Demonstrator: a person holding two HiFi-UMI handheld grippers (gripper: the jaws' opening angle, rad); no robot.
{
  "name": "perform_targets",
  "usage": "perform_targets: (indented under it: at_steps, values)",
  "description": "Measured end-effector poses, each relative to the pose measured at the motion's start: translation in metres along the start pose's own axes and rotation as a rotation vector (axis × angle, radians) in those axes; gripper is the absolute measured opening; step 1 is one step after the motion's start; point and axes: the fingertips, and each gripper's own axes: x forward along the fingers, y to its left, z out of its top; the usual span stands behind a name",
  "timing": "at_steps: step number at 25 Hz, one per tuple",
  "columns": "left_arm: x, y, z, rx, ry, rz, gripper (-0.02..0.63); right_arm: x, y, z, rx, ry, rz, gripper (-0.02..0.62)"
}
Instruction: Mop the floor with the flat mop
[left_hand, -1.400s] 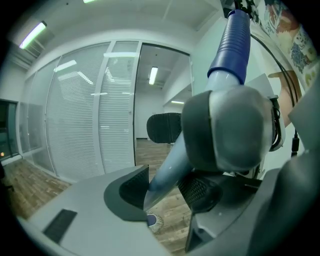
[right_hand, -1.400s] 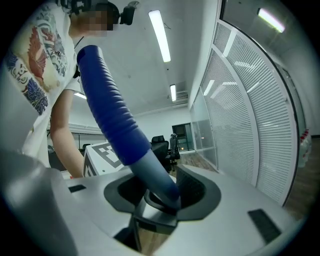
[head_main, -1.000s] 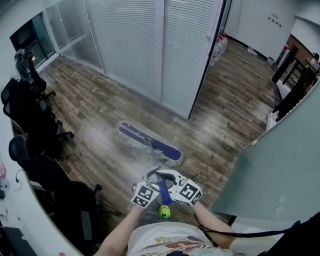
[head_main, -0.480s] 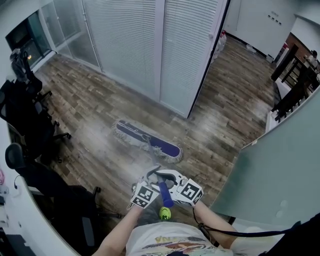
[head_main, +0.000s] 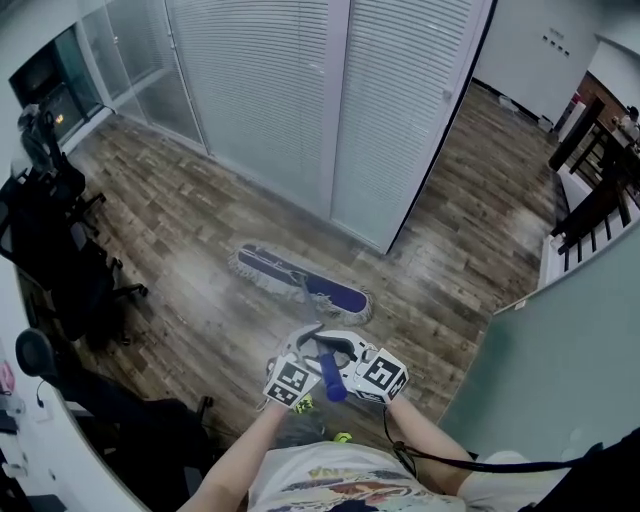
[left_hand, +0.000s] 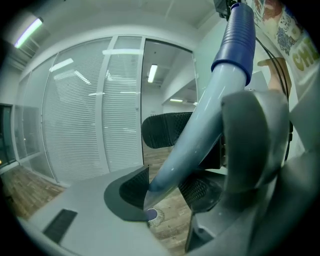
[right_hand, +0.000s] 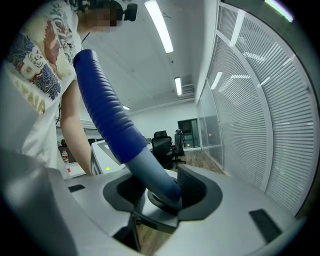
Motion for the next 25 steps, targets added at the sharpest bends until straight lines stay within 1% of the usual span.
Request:
perform_targets:
  at_steps: [4, 7, 10, 15, 25]
  values:
    - [0.009, 0.047, 0.009, 0.02, 0.007, -0.032, 0.156, 0.032, -0.036, 0.017, 0.007, -0.01, -0.023, 0.179]
    - [0.015, 0.072, 0.01, 0.035, 0.001, -0.045, 0.156, 0.049, -0.056, 0.024, 0.015, -0.032, -0.041, 0.179]
    - [0.016, 0.095, 0.009, 0.029, -0.007, -0.044, 0.156, 0.067, -0.069, 0.026, 0.014, -0.033, -0.052, 0.179]
    - [0.02, 0.133, 0.006, 0.009, -0.014, -0.037, 0.156, 0.097, -0.092, 0.03, -0.003, -0.016, -0.046, 0.179]
    - [0.055, 0.217, 0.021, 0.0, -0.021, -0.018, 0.156, 0.143, -0.169, 0.051, -0.005, -0.035, -0.032, 0.179]
